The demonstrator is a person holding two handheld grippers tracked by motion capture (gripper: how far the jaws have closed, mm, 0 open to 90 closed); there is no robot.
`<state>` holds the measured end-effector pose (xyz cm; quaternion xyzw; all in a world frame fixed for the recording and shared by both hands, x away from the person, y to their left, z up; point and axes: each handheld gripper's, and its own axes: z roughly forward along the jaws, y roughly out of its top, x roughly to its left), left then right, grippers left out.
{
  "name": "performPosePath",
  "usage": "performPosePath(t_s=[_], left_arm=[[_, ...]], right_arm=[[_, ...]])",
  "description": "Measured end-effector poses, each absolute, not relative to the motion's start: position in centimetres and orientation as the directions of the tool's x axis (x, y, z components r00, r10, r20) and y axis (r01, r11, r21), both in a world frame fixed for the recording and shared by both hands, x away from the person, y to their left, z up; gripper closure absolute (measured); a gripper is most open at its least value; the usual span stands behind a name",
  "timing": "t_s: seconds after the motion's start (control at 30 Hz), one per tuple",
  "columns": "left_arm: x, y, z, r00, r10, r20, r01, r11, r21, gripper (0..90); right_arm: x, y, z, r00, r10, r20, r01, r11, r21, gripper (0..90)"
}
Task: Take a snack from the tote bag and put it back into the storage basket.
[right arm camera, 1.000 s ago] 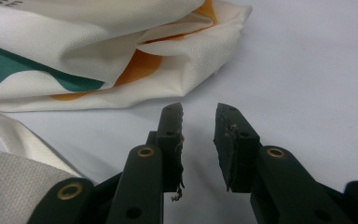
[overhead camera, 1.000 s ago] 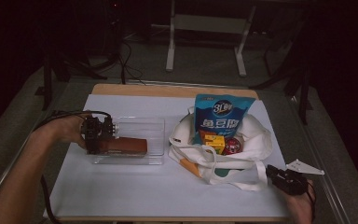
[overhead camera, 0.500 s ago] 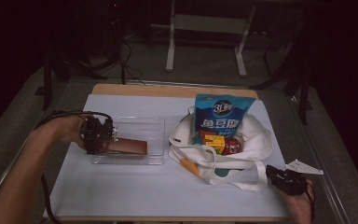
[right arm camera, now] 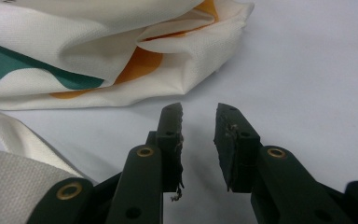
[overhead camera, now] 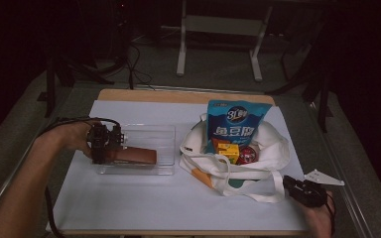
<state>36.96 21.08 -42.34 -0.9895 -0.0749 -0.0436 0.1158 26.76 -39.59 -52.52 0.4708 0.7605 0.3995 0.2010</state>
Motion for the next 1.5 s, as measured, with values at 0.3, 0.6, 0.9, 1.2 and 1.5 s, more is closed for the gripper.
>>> performPosePath(t_s=[0.3, 0.6, 0.9, 1.2, 1.5], left_arm=[[37.1, 21.5, -42.0, 0.977, 0.198, 0.079, 0.21, -0.957, -0.199, 38.0], [37.2, 21.7, -41.5, 0.969, 0.223, 0.103, 0.232, -0.97, -0.08, 44.6], [37.1, 21.9, -40.6, 0.957, 0.259, 0.129, 0.258, -0.966, 0.026, 47.0], [37.2, 21.9, -40.2, 0.943, 0.306, 0.13, 0.285, -0.946, 0.157, 47.8], [36.7, 21.9, -39.8, 0.93, 0.335, 0.154, 0.283, -0.916, 0.285, 52.1]], right_arm=[[26.8, -39.6, -52.5, -0.476, 0.877, 0.069, 0.555, 0.239, 0.797, 71.6], [26.7, -39.7, -52.4, -0.474, 0.878, 0.071, 0.553, 0.234, 0.8, 71.1], [26.7, -39.7, -52.4, -0.476, 0.877, 0.068, 0.549, 0.236, 0.802, 71.0], [26.6, -39.7, -52.3, -0.475, 0.877, 0.069, 0.546, 0.232, 0.805, 70.9], [26.6, -39.7, -52.1, -0.475, 0.877, 0.066, 0.542, 0.233, 0.807, 70.9]])
